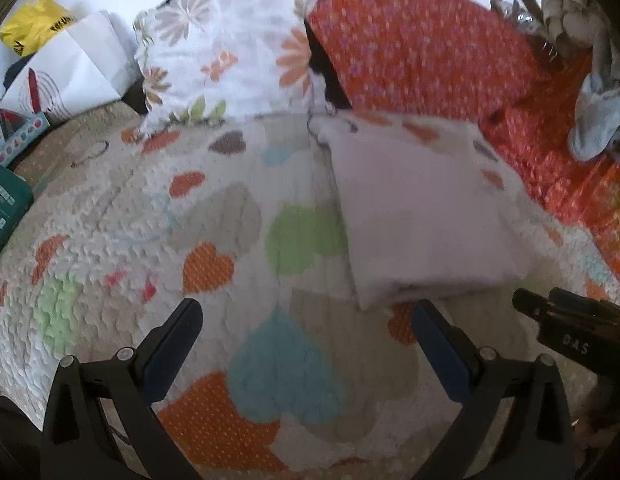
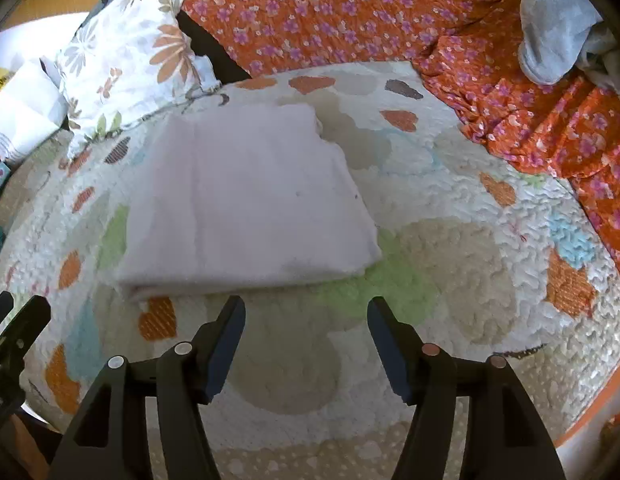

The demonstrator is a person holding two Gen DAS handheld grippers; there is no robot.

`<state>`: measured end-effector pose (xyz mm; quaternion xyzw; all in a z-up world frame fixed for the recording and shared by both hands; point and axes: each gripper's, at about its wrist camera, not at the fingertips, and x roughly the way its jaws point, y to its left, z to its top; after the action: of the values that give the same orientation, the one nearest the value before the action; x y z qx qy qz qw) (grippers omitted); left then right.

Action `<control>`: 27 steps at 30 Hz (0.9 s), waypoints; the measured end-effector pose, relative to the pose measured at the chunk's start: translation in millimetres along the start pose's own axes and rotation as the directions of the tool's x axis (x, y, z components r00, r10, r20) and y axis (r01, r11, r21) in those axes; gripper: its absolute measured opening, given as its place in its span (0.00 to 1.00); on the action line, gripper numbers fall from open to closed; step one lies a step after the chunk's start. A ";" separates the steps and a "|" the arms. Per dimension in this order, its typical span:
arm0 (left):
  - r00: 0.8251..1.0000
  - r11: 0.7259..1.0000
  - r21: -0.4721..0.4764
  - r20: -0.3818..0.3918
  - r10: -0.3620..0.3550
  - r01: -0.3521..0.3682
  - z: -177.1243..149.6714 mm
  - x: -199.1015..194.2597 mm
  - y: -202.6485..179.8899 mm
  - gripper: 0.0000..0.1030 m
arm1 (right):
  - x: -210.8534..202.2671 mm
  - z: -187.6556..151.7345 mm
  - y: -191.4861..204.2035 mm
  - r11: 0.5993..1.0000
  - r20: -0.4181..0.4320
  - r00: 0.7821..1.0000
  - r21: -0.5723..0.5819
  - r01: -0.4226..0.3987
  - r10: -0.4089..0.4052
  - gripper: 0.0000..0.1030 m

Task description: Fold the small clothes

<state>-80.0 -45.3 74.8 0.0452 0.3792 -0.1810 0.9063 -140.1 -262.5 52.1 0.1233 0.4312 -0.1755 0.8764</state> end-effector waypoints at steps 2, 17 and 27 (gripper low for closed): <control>1.000 1.000 0.008 -0.026 0.001 -0.001 -2.7 5.1 -2.2 1.00 | 3.2 -4.2 0.7 1.000 -0.019 1.000 -0.005 0.005 -0.005 0.66; 0.989 1.000 0.028 -0.147 0.014 -0.009 -16.6 28.8 -2.8 1.00 | 8.7 -5.6 0.8 0.999 -0.045 0.998 -0.014 0.032 -0.033 0.70; 0.965 0.999 0.034 -0.263 -0.016 0.026 -29.1 49.6 -6.4 1.00 | 12.2 -5.7 0.1 0.999 -0.058 0.998 -0.017 0.038 -0.039 0.71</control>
<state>-69.7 -59.5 19.7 0.0817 0.4931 -0.1899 0.8451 -137.2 -262.8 39.0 0.1129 0.4602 -0.1853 0.8609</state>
